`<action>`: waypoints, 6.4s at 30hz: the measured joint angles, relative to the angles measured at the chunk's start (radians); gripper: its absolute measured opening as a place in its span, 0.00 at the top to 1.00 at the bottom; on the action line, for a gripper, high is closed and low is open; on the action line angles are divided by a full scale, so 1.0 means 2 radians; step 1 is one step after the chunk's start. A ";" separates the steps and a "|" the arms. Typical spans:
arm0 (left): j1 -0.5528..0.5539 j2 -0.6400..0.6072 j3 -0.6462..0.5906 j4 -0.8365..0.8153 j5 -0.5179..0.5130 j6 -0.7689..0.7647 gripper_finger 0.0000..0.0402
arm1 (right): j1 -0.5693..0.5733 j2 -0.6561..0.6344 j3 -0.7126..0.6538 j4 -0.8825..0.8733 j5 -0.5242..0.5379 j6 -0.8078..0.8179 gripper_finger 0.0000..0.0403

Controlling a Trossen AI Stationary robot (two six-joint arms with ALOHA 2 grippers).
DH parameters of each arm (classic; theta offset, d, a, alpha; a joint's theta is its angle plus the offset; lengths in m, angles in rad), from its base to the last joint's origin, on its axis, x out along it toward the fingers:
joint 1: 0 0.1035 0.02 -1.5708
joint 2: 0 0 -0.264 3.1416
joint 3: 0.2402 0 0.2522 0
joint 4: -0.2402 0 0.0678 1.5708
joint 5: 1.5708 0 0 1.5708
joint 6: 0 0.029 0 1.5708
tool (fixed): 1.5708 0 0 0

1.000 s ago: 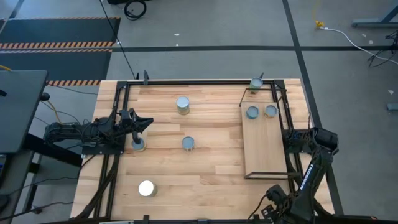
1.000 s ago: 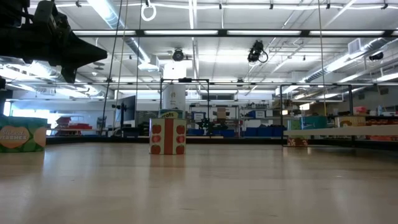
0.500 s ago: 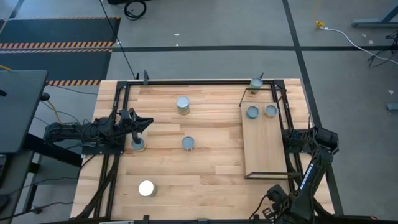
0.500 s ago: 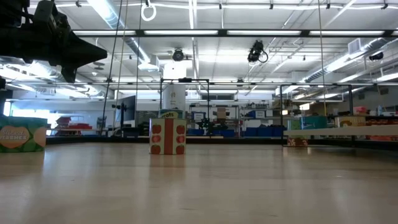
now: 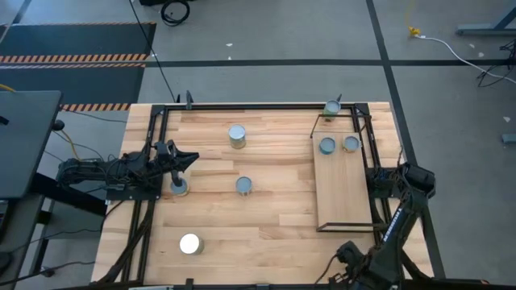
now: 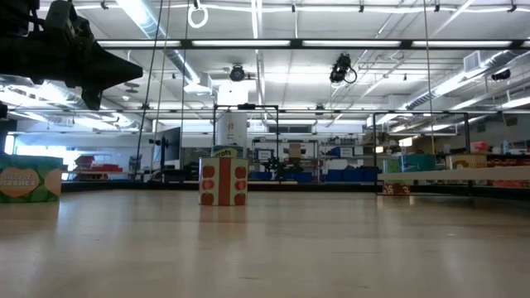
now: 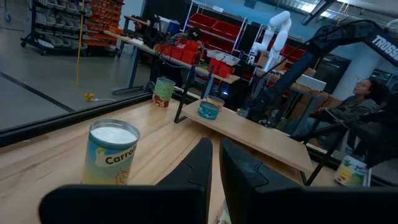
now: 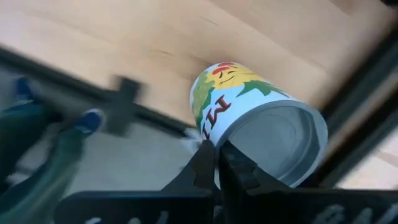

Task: Pick and place cans onto a shelf
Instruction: Put the canned mix fruit on the shelf, then put the green can on the shelf

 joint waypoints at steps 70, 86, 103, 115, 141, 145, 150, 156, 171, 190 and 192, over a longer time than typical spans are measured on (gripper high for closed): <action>0.001 0.001 0.015 0.091 -0.072 -0.223 0.91 | -0.583 -0.180 -0.144 -0.150 0.083 -0.619 0.98; 0.084 0.169 0.249 0.005 -0.137 -0.005 0.86 | -0.618 -0.180 -0.080 -0.175 0.015 -0.669 0.66; 0.216 0.340 0.325 0.080 -0.050 0.013 0.76 | -0.870 -0.174 0.124 -0.113 0.215 -0.844 0.36; 0.274 0.348 0.336 0.078 0.030 0.109 0.76 | -0.963 -0.030 0.096 -0.095 0.233 -0.904 0.48; 0.335 0.357 0.336 0.016 0.039 0.260 0.76 | -1.009 0.070 0.095 -0.094 0.159 -0.869 0.77; 0.335 0.357 0.336 0.017 0.039 0.259 0.76 | -1.010 0.070 0.096 -0.094 0.171 -0.894 0.91; 0.335 0.357 0.336 0.021 0.039 0.258 0.76 | -1.007 0.048 0.094 -0.087 0.176 -0.938 0.97; 0.332 0.357 0.336 0.022 0.040 0.183 0.76 | -0.964 -0.040 0.095 -0.051 0.201 -0.993 0.98; 0.325 0.349 0.336 0.041 0.116 -0.050 0.76 | -0.733 -0.294 0.095 -0.157 0.124 -0.920 0.98; 0.269 0.314 0.336 0.094 0.339 -0.159 0.76 | -0.616 -0.481 -0.189 -0.208 0.149 -0.522 0.98; 0.258 0.313 0.336 0.095 0.339 -0.159 0.76 | -0.619 -0.482 -0.213 -0.208 0.144 -0.524 0.98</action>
